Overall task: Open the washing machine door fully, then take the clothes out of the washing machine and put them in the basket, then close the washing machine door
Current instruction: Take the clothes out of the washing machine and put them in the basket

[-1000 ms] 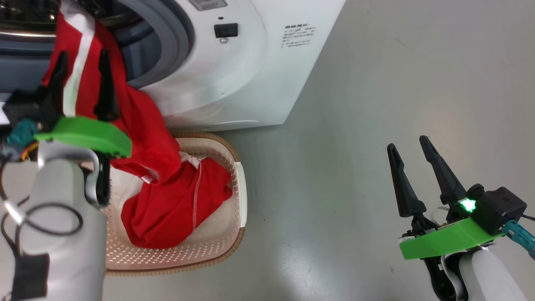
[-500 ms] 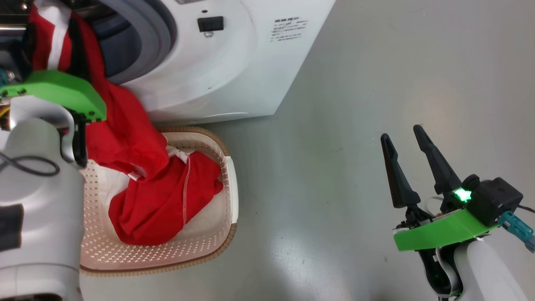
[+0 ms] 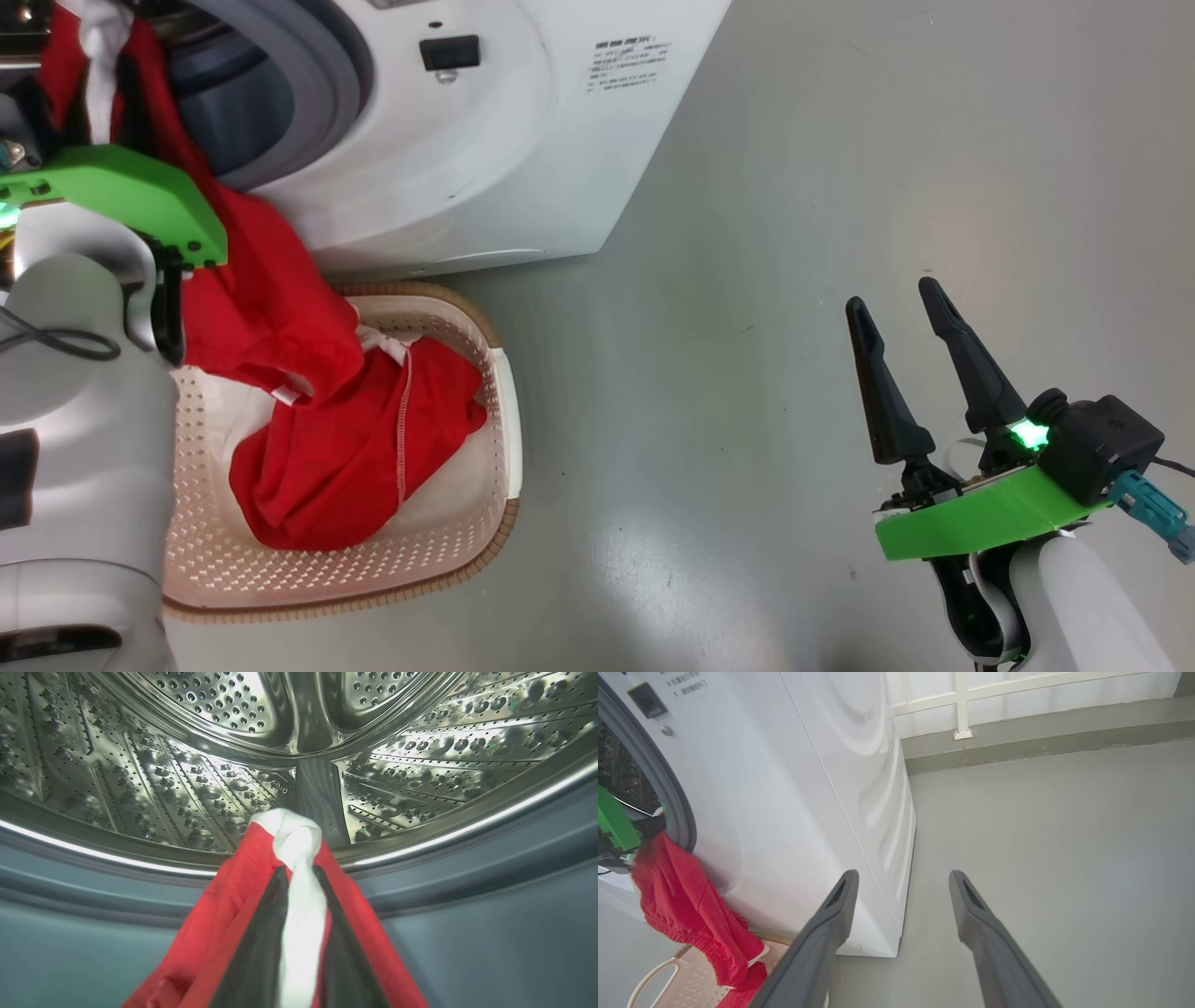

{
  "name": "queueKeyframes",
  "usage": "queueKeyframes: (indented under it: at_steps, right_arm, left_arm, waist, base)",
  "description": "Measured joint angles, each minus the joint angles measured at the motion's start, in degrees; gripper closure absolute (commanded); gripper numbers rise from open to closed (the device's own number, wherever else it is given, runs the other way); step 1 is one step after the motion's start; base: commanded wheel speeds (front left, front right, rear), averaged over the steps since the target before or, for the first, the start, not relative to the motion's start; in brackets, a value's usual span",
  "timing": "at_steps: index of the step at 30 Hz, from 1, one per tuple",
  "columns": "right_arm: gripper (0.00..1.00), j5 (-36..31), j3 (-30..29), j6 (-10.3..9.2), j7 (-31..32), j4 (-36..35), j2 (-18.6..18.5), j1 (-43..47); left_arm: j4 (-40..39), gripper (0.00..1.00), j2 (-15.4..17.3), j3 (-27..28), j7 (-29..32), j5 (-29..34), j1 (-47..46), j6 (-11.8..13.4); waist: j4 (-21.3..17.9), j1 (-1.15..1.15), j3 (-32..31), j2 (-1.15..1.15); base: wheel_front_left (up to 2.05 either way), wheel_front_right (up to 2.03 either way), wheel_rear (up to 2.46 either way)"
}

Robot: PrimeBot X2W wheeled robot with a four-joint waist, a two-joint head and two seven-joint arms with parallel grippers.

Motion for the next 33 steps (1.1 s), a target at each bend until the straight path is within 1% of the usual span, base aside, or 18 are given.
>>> queueKeyframes:
  at_steps: [1,2,3,9,11,14,19,26,33]
  right_arm:
    - [0.00,0.0,0.0,0.00,0.0,0.0,0.0,0.0]
    - [0.00,0.0,0.0,0.00,0.0,0.0,0.0,0.0]
    - [0.00,0.0,0.0,0.00,0.0,0.0,0.0,0.0]
    - [0.00,0.0,-0.2,0.00,0.0,0.0,0.1,0.0]
    - [0.00,0.0,-0.2,0.00,0.0,0.0,0.1,0.0]
    - [0.00,0.0,-0.2,0.00,0.0,0.0,0.1,0.0]
    - [0.00,0.0,-0.5,0.00,0.0,0.0,0.0,0.1]
    - [0.00,0.0,-0.7,0.00,0.0,0.1,-0.2,0.2]
    - [0.00,0.0,-1.0,0.00,0.0,0.2,-0.3,1.4]
  left_arm:
    - [0.3,0.90,0.1,0.0,0.0,0.0,0.0,0.0]
    - [0.6,0.99,0.2,0.0,0.0,0.0,0.0,-0.1]
    - [0.7,1.00,0.3,-0.1,0.0,0.0,0.0,-0.2]
    - [0.0,1.00,0.3,-0.1,0.0,-0.1,0.0,-0.3]
    - [-0.7,1.00,0.3,-0.1,0.0,-0.2,0.0,-0.7]
    - [-3.6,1.00,0.2,0.5,0.0,-1.3,0.8,-1.2]
    - [-9.0,1.00,-0.8,2.1,0.0,-2.2,5.5,-1.3]
    - [-17.1,1.00,-2.4,3.4,0.0,-2.4,12.2,-2.7]
    - [-25.0,1.00,-3.9,4.4,0.0,-2.4,21.1,-3.8]
  waist:
    - [0.0,0.00,0.0,0.00]
    - [0.0,0.00,0.0,0.00]
    - [0.0,0.00,0.0,0.00]
    - [0.4,0.00,-0.2,0.00]
    - [0.5,0.00,-0.3,0.00]
    - [0.6,0.00,-0.7,0.00]
    - [1.1,0.00,-1.8,0.00]
    - [1.9,0.00,-3.4,0.00]
    - [2.5,0.00,-5.3,0.00]
  base:
    - [0.00,0.00,0.00]
    - [0.00,0.00,0.00]
    - [0.00,0.00,0.00]
    - [0.00,0.00,0.00]
    - [0.00,0.00,0.00]
    - [0.00,0.00,0.00]
    - [0.00,0.00,0.00]
    - [0.00,0.00,0.00]
    - [0.00,0.00,0.00]
